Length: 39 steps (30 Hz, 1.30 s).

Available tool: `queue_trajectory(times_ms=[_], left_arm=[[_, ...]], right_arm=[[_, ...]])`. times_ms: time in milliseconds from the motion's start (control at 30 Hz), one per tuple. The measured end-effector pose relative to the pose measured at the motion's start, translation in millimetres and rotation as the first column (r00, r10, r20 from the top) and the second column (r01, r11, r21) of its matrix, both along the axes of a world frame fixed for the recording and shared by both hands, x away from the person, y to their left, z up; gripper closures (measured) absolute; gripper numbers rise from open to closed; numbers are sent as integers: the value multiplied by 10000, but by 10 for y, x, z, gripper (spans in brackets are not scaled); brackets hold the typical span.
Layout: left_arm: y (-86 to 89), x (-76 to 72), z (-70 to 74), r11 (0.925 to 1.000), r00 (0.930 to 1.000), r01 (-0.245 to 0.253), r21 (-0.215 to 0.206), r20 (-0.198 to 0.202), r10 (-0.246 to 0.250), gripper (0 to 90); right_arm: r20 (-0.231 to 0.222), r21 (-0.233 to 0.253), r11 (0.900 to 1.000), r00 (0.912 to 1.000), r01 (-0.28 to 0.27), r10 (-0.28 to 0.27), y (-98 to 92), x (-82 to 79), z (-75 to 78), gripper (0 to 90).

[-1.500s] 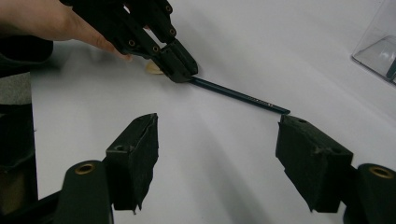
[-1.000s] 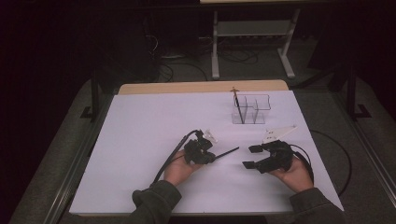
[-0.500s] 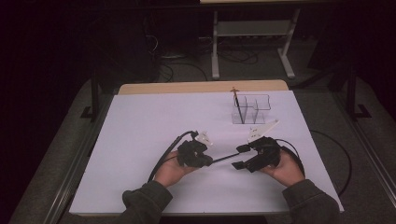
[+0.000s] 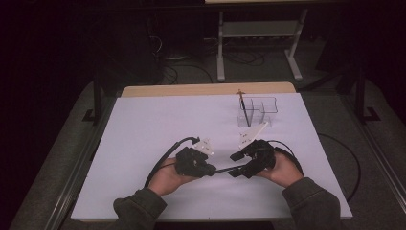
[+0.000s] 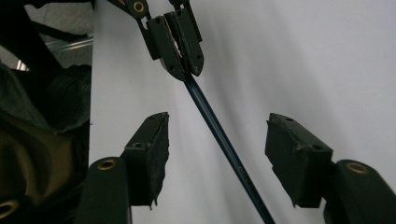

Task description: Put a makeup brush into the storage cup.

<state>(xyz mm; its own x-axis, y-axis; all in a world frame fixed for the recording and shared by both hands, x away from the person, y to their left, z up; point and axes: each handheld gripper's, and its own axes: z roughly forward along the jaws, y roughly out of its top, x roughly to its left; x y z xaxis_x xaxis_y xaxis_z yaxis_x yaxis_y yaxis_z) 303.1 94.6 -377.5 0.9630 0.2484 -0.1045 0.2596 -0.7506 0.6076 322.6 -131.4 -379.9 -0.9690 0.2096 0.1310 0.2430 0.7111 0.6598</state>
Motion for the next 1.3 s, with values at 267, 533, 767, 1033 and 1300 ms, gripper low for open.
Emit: queue_trajectory(times_ms=[267, 533, 767, 1033, 1300], left_arm=[[29, -50, 67, 9995, 9995, 310, -85, 77, -309, 839], [18, -85, 74, 9977, 9979, 645, -195, 1, -645, 840], [7, -88, 86, 9965, 9968, 792, -256, -31, -793, 839], [5, -84, 87, 9947, 9951, 982, -314, -32, -984, 840], [3, -92, 73, 9925, 9925, 1189, -298, -256, -1196, 836]], right_arm=[[-119, -231, 9949, 9951, -983, 980, 138, -16, -25, 493], [-209, -375, 9891, 9896, -1427, 1420, 213, -16, -32, 575], [-351, -526, 9823, 9834, -1797, 1780, 263, -26, -75, 638], [-547, -475, 9764, 9766, -2108, 2081, 279, -40, -76, 766], [-625, -495, 9662, 9663, -2530, 2498, 289, -59, -90, 819]])
